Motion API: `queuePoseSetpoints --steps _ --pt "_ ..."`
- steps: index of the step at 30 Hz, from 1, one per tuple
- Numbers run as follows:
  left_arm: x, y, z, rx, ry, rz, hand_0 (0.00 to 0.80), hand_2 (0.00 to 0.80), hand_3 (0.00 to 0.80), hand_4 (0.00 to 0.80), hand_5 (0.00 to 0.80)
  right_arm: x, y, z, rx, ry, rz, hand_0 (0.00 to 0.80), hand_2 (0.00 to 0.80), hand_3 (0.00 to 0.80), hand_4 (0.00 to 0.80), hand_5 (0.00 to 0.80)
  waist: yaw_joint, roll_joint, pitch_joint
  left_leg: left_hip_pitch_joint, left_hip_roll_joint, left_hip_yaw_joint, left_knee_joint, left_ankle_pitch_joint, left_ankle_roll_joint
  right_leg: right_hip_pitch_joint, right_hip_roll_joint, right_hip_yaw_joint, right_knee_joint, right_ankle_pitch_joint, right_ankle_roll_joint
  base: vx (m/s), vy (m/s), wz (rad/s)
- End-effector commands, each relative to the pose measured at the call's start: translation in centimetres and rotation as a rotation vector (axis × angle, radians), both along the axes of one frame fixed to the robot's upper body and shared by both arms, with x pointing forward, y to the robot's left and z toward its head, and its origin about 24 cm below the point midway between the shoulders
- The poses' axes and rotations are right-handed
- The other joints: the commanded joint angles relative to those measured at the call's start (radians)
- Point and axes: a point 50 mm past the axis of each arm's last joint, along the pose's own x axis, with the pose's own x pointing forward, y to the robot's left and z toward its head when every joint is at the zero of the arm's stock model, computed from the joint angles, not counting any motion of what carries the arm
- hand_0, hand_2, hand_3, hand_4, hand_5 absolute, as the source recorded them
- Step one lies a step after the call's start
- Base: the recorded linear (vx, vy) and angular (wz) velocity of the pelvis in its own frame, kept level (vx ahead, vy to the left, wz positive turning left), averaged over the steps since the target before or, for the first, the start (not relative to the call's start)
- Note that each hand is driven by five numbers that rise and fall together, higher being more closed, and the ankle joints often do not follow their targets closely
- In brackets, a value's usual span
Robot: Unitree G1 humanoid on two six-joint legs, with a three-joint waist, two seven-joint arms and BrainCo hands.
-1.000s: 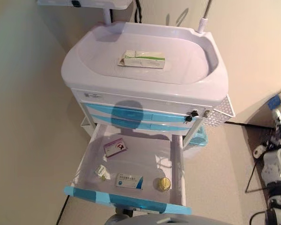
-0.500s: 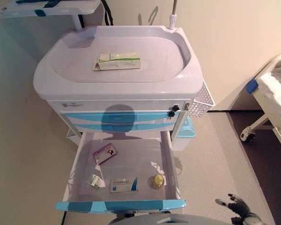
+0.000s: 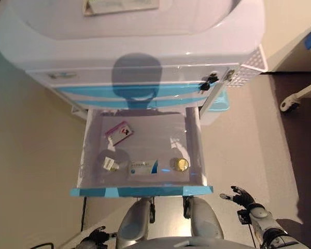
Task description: Open the drawer and pick up the medicine
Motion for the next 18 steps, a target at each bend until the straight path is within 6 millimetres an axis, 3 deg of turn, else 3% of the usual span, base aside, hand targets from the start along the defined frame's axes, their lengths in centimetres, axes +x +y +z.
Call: queuePoseSetpoints --steps 1,7,11,18 --pt "-0.3 0.5 0.1 0.026 -0.009 -0.008 0.0 0.0 0.0 0.0 0.0 0.3 0.1 0.4 -0.013 -0.045 0.021 0.0 0.0 0.0 0.0 0.0 0.01 -0.007 -0.017 -0.099 -0.066 -0.024 0.205 -0.129 0.038 -0.061 -0.03 -0.015 0.049 0.07 0.006 -0.109 -0.023 0.31" --pt "2.0 0.4 0.7 0.034 -0.082 -0.019 0.0 0.0 0.0 0.0 0.0 0.9 0.5 0.7 -0.015 -0.066 0.039 0.0 0.0 0.0 0.0 0.0 0.008 -0.006 -0.017 -0.21 -0.063 -0.019 0.338 -0.173 0.047 -0.168 -0.034 0.001 0.167 0.03 -0.009 -0.062 -0.012 0.12" --pt "3.3 0.5 1.2 0.077 -0.11 -0.121 0.0 0.0 0.0 0.0 0.0 1.9 0.5 1.4 -0.035 -0.105 0.074 0.0 0.0 0.0 0.0 0.0 0.003 -0.009 -0.012 -0.283 -0.061 -0.012 0.422 -0.204 0.053 -0.246 -0.033 0.017 0.255 -0.001 -0.02 -0.053 0.009 -0.04" --pt "6.3 1.1 2.5 0.167 -0.183 -0.264 0.0 0.0 0.0 0.0 0.0 1.6 -0.1 1.5 -0.073 -0.094 0.1 0.0 0.0 0.0 0.0 0.0 -0.004 -0.017 -0.007 -0.362 -0.063 -0.016 0.521 -0.24 0.058 -0.327 -0.032 0.027 0.347 -0.04 -0.034 -0.025 -0.003 0.01"
